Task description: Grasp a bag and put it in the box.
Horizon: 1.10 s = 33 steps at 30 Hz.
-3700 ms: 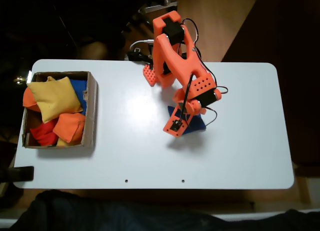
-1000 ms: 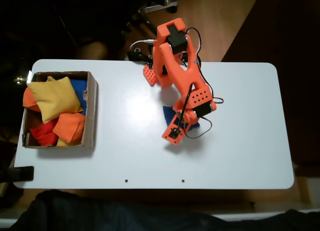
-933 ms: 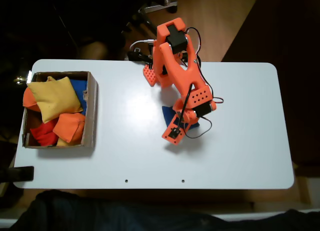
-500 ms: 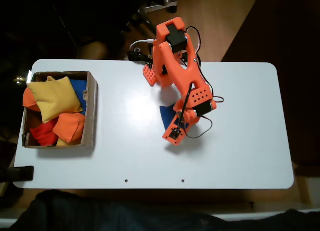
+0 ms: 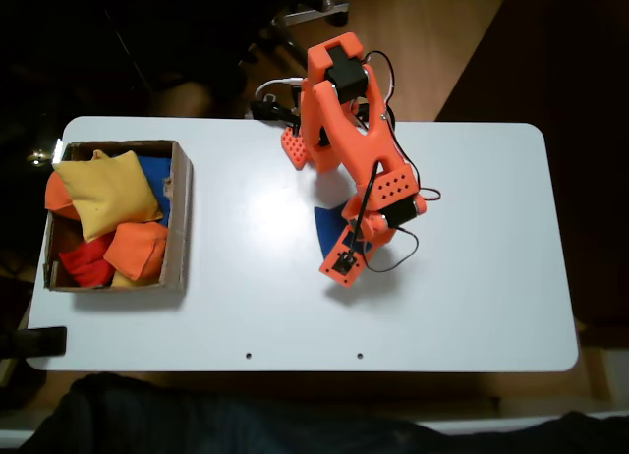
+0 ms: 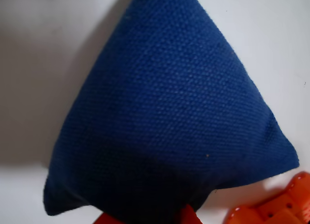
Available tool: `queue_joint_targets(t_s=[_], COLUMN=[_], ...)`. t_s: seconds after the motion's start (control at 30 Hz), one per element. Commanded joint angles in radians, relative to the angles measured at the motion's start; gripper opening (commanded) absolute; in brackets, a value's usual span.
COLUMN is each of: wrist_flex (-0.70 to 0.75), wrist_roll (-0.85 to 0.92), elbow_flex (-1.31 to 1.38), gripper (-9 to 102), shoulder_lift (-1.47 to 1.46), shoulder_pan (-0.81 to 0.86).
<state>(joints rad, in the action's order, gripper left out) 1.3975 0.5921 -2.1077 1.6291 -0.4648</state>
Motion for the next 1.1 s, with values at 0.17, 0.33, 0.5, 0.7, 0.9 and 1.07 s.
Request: queue_joint_targets(t_s=[0.17, 0.33, 0.5, 0.7, 0.9, 1.07], wrist_flex=[-0.015, -0.012, -0.009, 0.009, 0.023, 0.052], wrist_roll=[-0.031, -0.052, -0.092, -0.118, -0.126, -0.126], elbow_flex=[-0.011, -0.008, 0.014, 0.044, 0.058, 0.086], gripper=[0, 0, 0, 0, 0, 0], shoulder_lift=[0.041, 0.089, 0.158, 0.232, 0.298, 0.351], shoulder_pan=[-0.006, -0.015, -0.017, -0.014, 0.002, 0.021])
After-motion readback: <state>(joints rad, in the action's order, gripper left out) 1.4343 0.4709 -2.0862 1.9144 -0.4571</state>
